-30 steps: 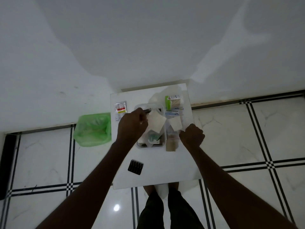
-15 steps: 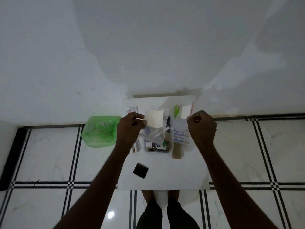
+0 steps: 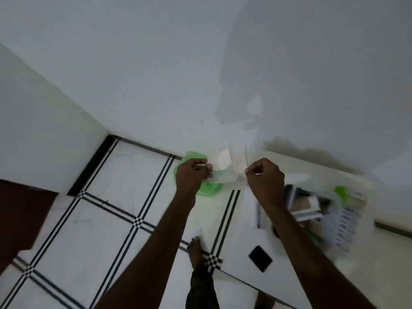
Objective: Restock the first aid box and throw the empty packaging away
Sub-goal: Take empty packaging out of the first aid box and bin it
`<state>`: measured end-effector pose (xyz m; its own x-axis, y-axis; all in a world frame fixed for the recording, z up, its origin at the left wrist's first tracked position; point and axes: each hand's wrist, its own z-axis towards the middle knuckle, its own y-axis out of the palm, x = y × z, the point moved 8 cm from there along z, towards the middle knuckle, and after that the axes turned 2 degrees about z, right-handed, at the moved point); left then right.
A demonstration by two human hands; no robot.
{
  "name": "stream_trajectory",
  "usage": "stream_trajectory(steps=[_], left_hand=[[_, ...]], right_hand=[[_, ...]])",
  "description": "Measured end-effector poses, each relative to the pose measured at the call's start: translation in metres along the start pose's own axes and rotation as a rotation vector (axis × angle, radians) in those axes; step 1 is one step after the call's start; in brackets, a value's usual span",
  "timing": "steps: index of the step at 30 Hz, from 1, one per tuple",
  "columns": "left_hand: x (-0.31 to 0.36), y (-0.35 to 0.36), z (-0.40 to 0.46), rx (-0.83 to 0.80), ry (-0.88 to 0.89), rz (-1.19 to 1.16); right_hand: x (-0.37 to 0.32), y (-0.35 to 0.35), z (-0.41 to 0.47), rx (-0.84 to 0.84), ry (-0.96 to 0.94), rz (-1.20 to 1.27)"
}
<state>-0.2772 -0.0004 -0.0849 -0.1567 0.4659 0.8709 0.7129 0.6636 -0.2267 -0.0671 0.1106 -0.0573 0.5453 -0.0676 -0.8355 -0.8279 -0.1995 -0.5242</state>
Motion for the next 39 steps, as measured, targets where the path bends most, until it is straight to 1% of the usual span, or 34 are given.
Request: stream_trajectory(steps=[3,6,10,13,15,16,17,18,20,22,25,27,31,35,39], left_hand=[[-0.041,-0.044,0.057,0.048,-0.102,-0.044],[-0.081,-0.064,0.111,0.049,-0.175,-0.060],[-0.142,-0.080,0.194,0.061,-0.269,-0.031],[-0.197,-0.076,0.251,0.063,-0.323,0.040],[-0.232,-0.070,0.282,0.052,-0.354,0.099],[-0.259,-0.064,0.305,0.037,-0.368,0.132],[-0.267,-0.060,0.313,0.020,-0.369,0.161],[-0.288,-0.055,0.329,-0.005,-0.391,0.176],[-0.319,-0.038,0.349,-0.085,-0.455,0.114],[-0.345,-0.024,0.364,-0.151,-0.505,0.066],[-0.361,-0.017,0.372,-0.181,-0.527,0.060],[-0.355,-0.015,0.370,-0.190,-0.523,0.033],[-0.309,-0.014,0.351,-0.220,-0.460,-0.039],[-0.237,-0.015,0.308,-0.243,-0.363,-0.087],[-0.164,-0.017,0.249,-0.265,-0.259,-0.123]], right_hand=[[-0.003,0.090,0.010,-0.055,0.050,-0.079],[0.017,0.167,0.028,-0.120,0.180,-0.110],[0.058,0.268,0.062,-0.157,0.367,-0.097],[0.107,0.333,0.081,-0.151,0.563,-0.046],[0.139,0.368,0.093,-0.150,0.647,-0.048],[0.167,0.394,0.102,-0.153,0.683,-0.045],[0.176,0.400,0.107,-0.165,0.714,-0.025],[0.199,0.420,0.113,-0.191,0.757,0.027],[0.236,0.447,0.122,-0.210,0.834,0.117],[0.264,0.463,0.127,-0.158,0.883,0.183],[0.274,0.476,0.129,-0.127,0.898,0.270],[0.270,0.476,0.130,-0.132,0.894,0.308],[0.232,0.455,0.125,-0.165,0.850,0.381],[0.171,0.397,0.112,-0.163,0.728,0.450],[0.115,0.314,0.090,-0.155,0.627,0.427]])
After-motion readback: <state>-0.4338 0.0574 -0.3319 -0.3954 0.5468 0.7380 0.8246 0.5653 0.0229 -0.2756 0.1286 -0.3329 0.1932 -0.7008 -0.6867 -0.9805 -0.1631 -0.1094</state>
